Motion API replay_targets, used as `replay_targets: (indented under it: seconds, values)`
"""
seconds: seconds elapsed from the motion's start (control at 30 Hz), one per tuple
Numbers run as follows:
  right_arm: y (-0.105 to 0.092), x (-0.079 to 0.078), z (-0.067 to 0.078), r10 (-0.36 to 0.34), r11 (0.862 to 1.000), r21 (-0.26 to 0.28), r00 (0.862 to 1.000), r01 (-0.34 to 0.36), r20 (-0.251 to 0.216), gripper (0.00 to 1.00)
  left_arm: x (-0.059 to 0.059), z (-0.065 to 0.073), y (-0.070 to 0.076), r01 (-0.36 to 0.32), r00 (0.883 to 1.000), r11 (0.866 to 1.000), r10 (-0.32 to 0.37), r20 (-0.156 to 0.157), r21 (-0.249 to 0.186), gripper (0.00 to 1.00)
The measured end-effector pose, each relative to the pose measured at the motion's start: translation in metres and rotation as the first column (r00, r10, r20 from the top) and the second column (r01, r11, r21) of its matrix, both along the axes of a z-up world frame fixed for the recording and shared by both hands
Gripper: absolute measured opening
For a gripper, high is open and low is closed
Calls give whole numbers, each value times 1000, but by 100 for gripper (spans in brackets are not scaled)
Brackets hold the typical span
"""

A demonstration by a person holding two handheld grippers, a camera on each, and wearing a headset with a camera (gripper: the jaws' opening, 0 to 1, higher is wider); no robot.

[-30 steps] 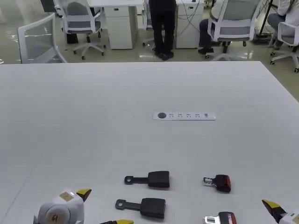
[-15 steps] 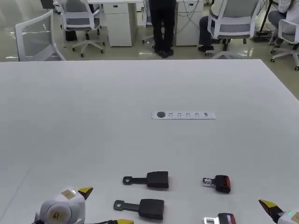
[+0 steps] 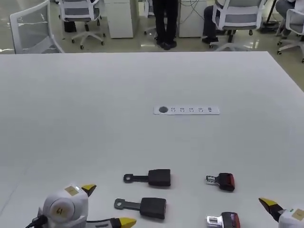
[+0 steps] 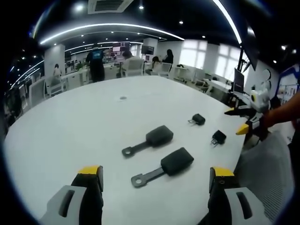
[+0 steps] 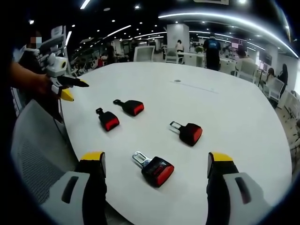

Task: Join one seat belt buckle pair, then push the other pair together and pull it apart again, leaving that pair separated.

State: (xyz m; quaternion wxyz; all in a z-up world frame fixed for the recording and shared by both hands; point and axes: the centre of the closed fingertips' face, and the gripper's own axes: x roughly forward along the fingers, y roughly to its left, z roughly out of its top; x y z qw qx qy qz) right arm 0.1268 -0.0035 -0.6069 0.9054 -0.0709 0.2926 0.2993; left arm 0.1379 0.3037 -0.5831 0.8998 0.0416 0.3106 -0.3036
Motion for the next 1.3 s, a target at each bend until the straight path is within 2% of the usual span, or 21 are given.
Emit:
replay_targets:
  seconds: [0.2, 0.3, 0.53, 0.73, 0.8, 1.03, 1.13, 1.17, 1.23, 1.3]
  values:
    - [1, 4, -3, 17, 1000, 2, 1000, -17, -14, 90, 9, -5, -5, 24, 1000, 1000, -24, -7, 1, 96]
    - [1, 6, -10, 31, 1000, 2, 999, -31, -30, 89, 11, -7, -14, 47, 999, 999, -47, -9, 14, 96]
    - [4, 10, -14, 60, 998, -1, 997, -60, -47, 85, 18, -20, -26, 111, 994, 994, -110, -29, 25, 94]
    - [5, 11, -19, 107, 994, -3, 992, -107, -62, 83, 23, -30, -35, 157, 987, 987, -156, -36, 37, 88]
    - [5, 12, -21, 123, 992, -8, 990, -123, -69, 82, 25, -37, -37, 172, 985, 984, -170, -40, 46, 89]
    - [2, 13, -32, 163, 986, -10, 983, -165, -89, 79, 31, -48, -46, 243, 970, 967, -240, -45, 73, 86]
    - [3, 8, -41, 201, 979, -9, 973, -204, -117, 78, 33, -53, -52, 267, 963, 961, -264, -51, 72, 86]
    - [4, 6, -43, 215, 976, -11, 968, -218, -129, 78, 33, -54, -55, 277, 960, 958, -274, -53, 76, 85]
    - [0, 4, -54, 242, 966, -60, 960, -253, -140, 75, 33, -56, -60, 308, 951, 947, -304, -53, 88, 82]
    - [1, 2, -54, 248, 965, -50, 957, -258, -150, 72, 33, -61, -65, 334, 942, 938, -329, -60, 93, 79]
